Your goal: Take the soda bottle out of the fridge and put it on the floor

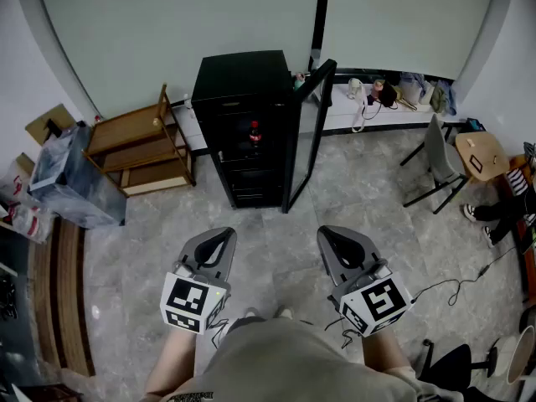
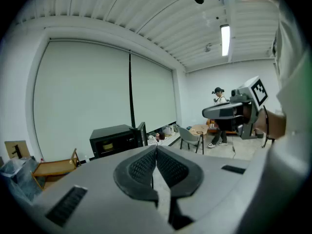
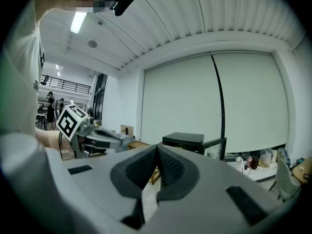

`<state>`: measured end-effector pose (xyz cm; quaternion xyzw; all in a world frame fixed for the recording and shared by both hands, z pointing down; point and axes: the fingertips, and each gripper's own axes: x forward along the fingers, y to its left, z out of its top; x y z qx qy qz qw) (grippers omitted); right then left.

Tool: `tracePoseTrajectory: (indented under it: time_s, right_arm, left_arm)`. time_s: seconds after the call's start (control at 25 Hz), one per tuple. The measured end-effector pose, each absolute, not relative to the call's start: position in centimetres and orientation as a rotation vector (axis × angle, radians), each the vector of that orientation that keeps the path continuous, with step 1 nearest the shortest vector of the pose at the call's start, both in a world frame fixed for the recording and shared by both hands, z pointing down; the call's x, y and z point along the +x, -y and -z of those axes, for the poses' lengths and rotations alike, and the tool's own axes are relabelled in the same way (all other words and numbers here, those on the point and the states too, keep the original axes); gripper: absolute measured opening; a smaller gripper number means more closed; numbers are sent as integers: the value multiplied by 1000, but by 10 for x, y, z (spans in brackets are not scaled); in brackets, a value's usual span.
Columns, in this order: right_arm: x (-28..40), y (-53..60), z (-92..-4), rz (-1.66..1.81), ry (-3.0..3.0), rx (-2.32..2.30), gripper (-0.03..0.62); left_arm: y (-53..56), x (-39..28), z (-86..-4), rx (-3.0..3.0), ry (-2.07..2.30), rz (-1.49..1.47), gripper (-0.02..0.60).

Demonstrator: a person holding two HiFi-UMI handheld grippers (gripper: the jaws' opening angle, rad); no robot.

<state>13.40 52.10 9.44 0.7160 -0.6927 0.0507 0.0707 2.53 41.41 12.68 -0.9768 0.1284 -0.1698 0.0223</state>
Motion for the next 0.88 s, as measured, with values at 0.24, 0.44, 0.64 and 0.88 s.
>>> tracePoseTrajectory:
  time_s: [0.24, 0.44, 0.64, 0.88]
  right_arm:
    - [140, -521, -96, -153, 2112, 2178, -3]
    - [146, -524, -96, -161, 2136, 2183, -3]
    - [154, -526, -105, -176, 2148, 2159, -3]
    - [157, -530, -121, -217, 2157, 2100, -3]
  left_arm:
    - [-422, 31, -124, -3013, -380, 520, 6]
    - [-428, 38, -125, -2999, -388, 529, 6]
    - [-434, 47, -131, -2988, -392, 548, 6]
    - [-442, 52, -134, -2979, -405, 566, 6]
